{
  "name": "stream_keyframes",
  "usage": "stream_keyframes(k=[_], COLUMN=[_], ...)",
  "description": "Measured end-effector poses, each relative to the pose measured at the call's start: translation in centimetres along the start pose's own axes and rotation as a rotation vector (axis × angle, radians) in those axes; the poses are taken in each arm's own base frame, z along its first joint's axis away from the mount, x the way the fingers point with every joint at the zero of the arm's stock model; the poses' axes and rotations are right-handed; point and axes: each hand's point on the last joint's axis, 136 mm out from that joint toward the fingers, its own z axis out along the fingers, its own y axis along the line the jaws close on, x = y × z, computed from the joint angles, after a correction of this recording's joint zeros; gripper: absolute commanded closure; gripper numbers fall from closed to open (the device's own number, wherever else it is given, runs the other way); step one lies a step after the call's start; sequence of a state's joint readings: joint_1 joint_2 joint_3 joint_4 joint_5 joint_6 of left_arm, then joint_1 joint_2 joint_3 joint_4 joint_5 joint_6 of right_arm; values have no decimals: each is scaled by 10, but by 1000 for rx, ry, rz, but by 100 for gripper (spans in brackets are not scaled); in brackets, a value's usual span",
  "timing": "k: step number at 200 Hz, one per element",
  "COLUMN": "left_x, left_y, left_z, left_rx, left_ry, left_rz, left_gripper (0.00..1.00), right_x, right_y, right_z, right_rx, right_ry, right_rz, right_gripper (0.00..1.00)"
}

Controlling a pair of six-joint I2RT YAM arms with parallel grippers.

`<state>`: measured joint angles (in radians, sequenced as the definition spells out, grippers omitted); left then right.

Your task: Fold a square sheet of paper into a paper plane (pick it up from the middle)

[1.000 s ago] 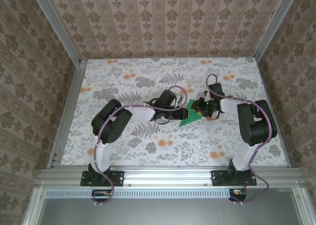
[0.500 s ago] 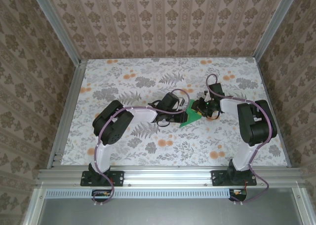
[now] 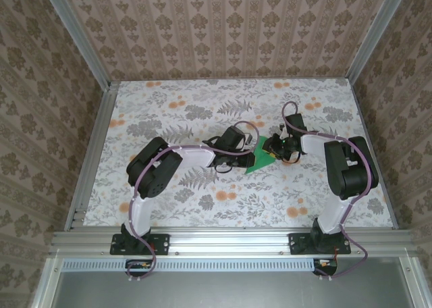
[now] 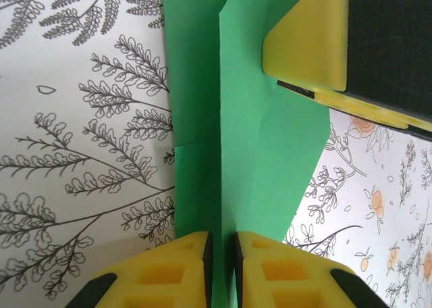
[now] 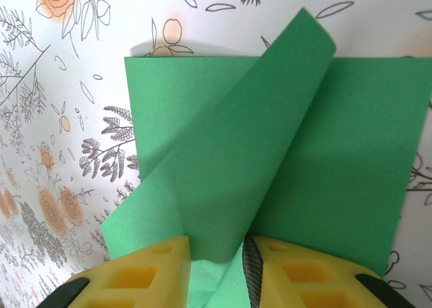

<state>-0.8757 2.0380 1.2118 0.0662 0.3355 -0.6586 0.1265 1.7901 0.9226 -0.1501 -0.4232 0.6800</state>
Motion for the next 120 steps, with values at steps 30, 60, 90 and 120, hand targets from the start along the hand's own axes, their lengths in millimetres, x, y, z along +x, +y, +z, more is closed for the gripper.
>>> stream_keyframes(k=[30,60,90,120], left_x=[0,-1,-12,-24], left_y=[1,4,-4,-18], left_z=[0,-3,-17,-27], left_rx=[-3,-10,-4,28], left_ry=[2,3,-32,-75], left_rz=[-3,-13,-6,13], left_gripper=[76,68,67,67], right_x=[0,0,-1,-1], right_y=[0,0,-1,0], right_z=[1,1,1,1], right_rx=[12,26,35,37], right_ry=[6,9,8,9], right_rz=[4,9,7,8], right_gripper=[71,71,72,72])
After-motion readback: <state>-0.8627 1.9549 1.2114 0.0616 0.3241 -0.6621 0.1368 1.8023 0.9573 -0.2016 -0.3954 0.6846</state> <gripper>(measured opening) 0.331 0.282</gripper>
